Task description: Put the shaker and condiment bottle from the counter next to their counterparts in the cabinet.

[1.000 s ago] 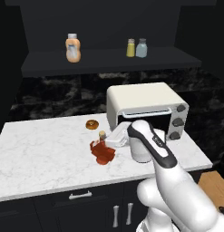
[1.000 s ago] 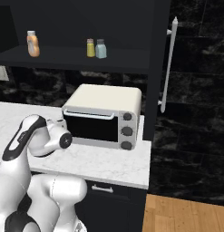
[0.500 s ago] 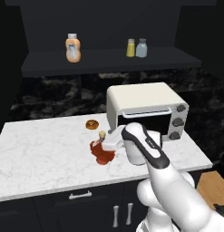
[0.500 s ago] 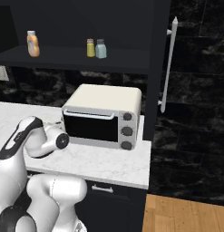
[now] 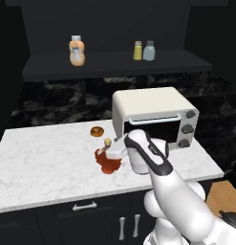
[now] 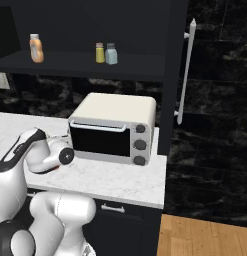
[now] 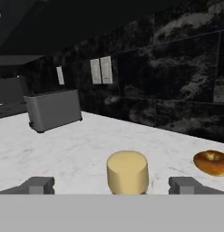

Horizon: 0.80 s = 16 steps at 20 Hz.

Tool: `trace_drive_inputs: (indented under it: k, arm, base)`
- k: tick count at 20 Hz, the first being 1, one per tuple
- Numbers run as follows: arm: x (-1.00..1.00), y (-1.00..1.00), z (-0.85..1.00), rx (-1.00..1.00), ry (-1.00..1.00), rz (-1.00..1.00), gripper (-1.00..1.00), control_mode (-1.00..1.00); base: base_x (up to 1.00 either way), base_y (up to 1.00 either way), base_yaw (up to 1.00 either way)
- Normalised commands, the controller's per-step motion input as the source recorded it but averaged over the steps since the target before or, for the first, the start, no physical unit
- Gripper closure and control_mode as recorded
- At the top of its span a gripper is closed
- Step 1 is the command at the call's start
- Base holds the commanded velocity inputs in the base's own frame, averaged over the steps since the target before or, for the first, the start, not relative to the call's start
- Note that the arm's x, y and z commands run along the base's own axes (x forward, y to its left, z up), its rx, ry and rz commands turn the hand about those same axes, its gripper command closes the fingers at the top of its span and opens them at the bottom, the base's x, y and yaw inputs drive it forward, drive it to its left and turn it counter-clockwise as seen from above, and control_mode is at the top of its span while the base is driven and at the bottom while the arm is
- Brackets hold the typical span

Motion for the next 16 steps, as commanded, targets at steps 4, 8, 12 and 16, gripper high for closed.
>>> trace_drive_inputs:
  k: [4, 8, 12, 16]
  arm:
    - [0.09, -0.08, -0.49, -0.16, 0.06, -0.06, -1.0, -1.0]
    - [0.06, -0.05, -0.31, -0.08, 0.05, -0.05, -1.0, -1.0]
    - [0.09, 0.0, -0.29, -0.01, 0.06, -0.04, -1.0, -1.0]
    - [0.19, 0.0, -0.4, 0.0, 0.07, -0.01, -1.0, -1.0]
  base:
    - [0.0, 0.0, 0.0]
    - [0.0, 0.0, 0.0]
    - [0.0, 0.0, 0.0]
    - [0.0, 0.0, 0.0]
